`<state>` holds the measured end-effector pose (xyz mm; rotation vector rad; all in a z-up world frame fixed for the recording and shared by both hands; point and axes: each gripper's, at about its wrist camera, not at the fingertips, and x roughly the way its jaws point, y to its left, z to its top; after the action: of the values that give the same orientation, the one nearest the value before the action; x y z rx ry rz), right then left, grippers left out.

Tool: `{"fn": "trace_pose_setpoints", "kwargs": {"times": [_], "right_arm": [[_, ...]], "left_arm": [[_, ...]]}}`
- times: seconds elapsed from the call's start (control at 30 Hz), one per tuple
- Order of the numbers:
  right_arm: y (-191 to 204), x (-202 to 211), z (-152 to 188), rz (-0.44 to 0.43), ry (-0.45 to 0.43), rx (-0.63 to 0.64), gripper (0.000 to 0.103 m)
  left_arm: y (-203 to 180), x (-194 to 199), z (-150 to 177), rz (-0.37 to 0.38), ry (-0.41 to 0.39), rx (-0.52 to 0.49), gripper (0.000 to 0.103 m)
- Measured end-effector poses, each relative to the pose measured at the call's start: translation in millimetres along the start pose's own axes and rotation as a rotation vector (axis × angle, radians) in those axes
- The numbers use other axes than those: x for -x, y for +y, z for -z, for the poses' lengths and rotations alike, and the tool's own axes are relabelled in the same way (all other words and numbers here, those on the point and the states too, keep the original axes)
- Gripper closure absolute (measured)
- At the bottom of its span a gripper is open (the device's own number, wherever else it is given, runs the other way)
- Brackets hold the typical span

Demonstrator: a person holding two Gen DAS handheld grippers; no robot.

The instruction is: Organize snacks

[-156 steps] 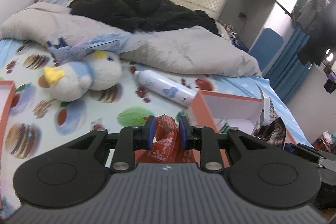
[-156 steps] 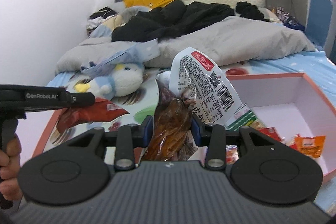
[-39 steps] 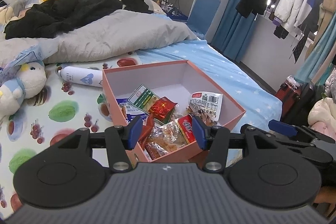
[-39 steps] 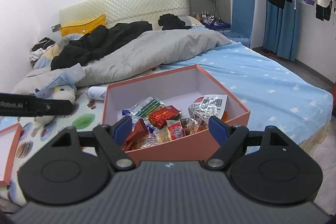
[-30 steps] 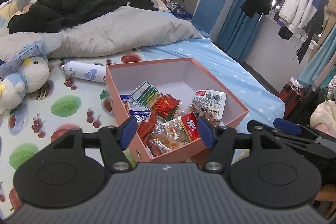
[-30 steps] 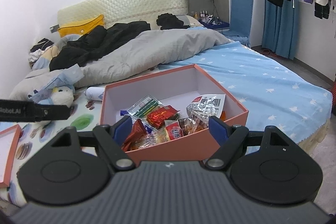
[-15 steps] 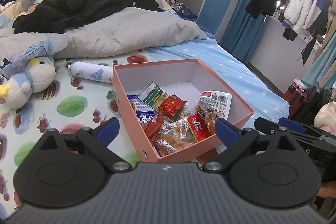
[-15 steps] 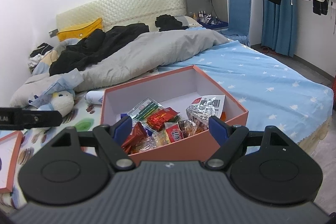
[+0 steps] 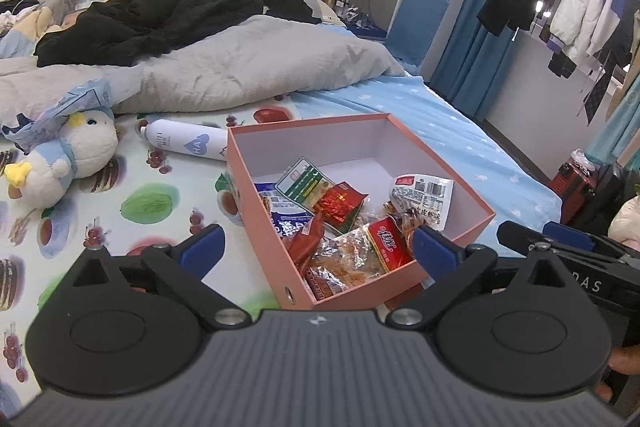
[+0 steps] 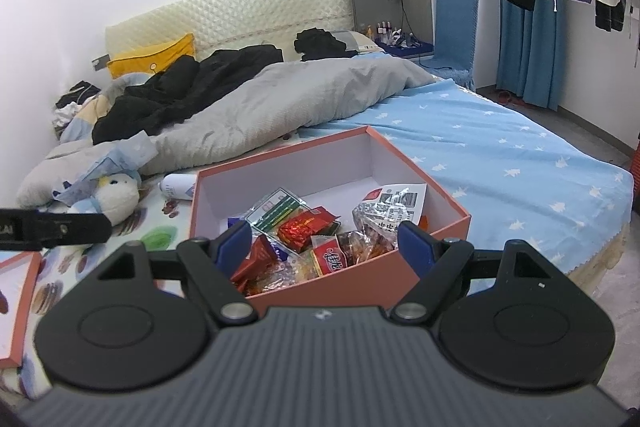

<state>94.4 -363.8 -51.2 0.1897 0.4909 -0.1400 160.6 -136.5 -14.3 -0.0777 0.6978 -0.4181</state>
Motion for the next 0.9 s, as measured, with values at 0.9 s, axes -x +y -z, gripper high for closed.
{"fn": "trace_pose_setpoints", "kwargs": {"times": [0.9], "right_arm": [[-3.5, -4.2, -0.7, -0.013, 0.019, -0.014, 0.000]], "left_arm": [[0.8, 1.0, 0.5, -0.023, 0.004, 0.011, 0.001]]}}
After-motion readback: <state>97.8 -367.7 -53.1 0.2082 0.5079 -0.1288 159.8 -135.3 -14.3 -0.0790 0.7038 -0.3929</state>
